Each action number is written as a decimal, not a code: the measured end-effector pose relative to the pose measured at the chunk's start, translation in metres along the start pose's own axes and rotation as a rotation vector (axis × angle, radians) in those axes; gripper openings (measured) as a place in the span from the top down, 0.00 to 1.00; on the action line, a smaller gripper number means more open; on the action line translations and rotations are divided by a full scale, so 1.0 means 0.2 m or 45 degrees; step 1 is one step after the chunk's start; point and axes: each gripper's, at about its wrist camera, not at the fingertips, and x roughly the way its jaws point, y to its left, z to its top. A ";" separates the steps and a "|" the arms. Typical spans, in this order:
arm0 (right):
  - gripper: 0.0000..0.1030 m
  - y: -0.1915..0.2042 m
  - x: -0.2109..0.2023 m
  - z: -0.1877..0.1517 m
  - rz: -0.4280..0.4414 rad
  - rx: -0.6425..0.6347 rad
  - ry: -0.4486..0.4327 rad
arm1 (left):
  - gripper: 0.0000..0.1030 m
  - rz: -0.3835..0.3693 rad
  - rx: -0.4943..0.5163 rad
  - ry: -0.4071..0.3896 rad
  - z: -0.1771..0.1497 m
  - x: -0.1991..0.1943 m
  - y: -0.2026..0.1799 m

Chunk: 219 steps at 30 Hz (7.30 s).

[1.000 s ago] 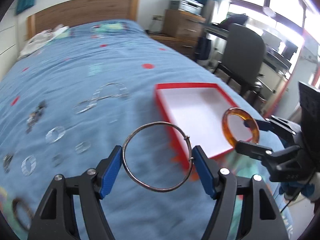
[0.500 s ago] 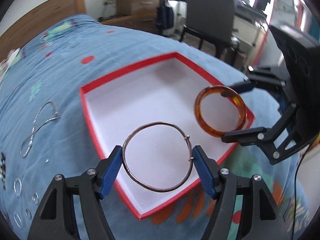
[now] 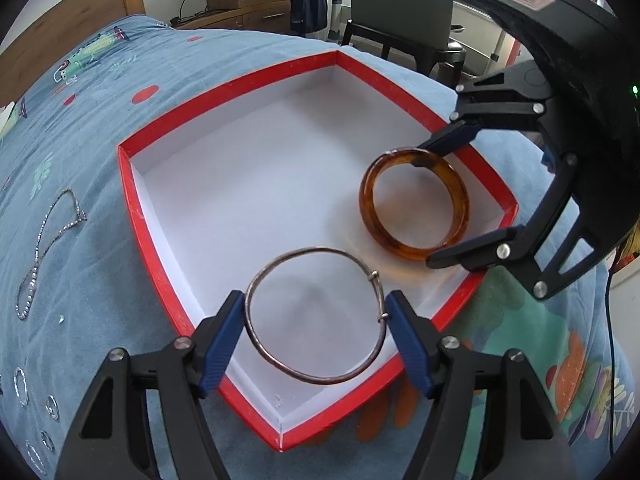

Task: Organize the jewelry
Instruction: 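Carry both bangles into the red box and open both tools, then lift both open tools away from the red box, then grasp the dark brown bangle with left tool while right tool grasps a small silver ring, then carry the dark bangle and silver ring over the red box, then open left tool to drop the dark bangle while right tool sets the ring inside the amber bangle, then withdraw both tools from the red box toward the jewelry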

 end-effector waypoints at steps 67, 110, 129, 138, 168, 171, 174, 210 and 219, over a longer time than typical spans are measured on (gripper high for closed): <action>0.26 1.27 0.17 0.95 0.199 0.054 -0.501 | 0.29 0.560 -1.060 -0.284 -1.57 -0.91 1.04; 0.80 1.21 0.19 0.92 0.250 0.160 -0.541 | 0.29 0.613 -1.007 -0.323 -1.52 -0.97 0.92; 0.80 0.66 -0.39 0.20 0.002 0.370 -0.637 | 0.29 0.268 -0.689 -0.461 -0.92 -1.16 0.34; 0.80 0.28 -0.41 -0.09 -0.121 0.450 -0.522 | 0.29 0.108 -0.485 -0.434 -0.43 -0.82 0.11; 0.80 0.02 -0.01 -0.01 -0.042 0.141 -0.159 | 0.29 0.091 -0.083 -0.065 0.07 0.01 0.03; 0.80 -0.01 -0.01 0.00 -0.044 0.123 -0.139 | 0.29 0.121 -0.090 -0.064 0.10 0.05 0.06; 0.81 -0.02 0.00 0.00 -0.044 0.108 -0.132 | 0.28 0.130 -0.073 -0.064 0.11 0.07 0.07; 0.64 0.32 -0.58 -0.22 -0.113 0.249 -0.321 | 0.28 0.153 -0.339 -0.223 -0.33 -0.69 0.11; 0.64 0.64 -0.71 -0.20 -0.086 0.230 -0.410 | 0.28 0.321 -0.513 -0.279 -0.89 -1.11 0.30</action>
